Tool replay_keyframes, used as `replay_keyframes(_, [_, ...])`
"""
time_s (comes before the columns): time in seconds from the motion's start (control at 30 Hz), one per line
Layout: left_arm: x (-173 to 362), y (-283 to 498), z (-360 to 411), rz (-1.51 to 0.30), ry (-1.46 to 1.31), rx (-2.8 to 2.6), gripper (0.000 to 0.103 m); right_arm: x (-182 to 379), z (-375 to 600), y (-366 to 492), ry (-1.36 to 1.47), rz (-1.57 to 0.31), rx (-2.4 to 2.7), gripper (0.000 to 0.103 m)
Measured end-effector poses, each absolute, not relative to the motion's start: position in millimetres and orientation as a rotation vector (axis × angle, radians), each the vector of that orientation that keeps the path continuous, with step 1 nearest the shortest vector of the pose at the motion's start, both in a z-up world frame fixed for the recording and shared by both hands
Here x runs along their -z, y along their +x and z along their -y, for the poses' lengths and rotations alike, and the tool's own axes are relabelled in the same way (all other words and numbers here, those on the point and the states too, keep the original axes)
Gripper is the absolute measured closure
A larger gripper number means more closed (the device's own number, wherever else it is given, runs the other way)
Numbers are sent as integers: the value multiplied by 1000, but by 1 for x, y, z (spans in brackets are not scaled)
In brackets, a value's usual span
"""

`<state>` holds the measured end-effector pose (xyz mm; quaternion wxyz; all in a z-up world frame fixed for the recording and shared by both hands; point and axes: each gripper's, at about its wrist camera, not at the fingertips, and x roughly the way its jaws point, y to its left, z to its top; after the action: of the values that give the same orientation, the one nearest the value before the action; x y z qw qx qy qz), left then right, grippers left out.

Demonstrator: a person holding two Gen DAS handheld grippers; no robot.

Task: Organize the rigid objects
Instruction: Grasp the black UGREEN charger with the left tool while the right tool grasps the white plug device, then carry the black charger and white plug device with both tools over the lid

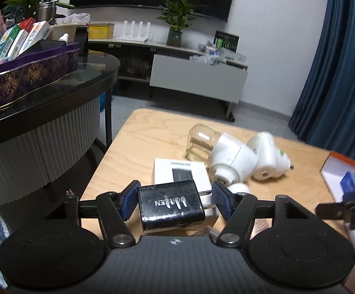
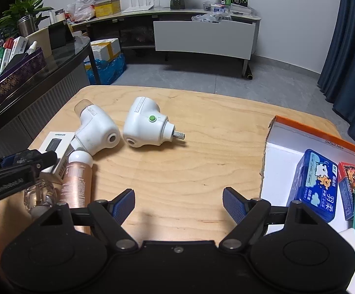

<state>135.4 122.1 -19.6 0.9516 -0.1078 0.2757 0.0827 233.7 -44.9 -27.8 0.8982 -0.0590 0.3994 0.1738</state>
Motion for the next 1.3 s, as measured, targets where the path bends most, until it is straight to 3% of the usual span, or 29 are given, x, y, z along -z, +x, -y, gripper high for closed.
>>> replay_keyframes(0.43, [7, 131, -119, -498, -269, -107, 38, 15, 11, 300, -96, -792, -445, 6])
replay_keyframes(0.67, [9, 132, -127, -495, -306, -101, 38, 33, -22, 327, -453, -811, -673, 6])
replay_keyframes(0.87, [12, 134, -125, -498, -309, -93, 38, 53, -35, 339, -523, -818, -740, 6])
replay_keyframes(0.93, [12, 134, -125, -498, -309, -92, 38, 53, -29, 344, -431, -840, -758, 23])
replay_keyframes(1.3, [1, 126, -111, -501, -258, -81, 38, 33, 13, 283, -216, -814, -581, 23])
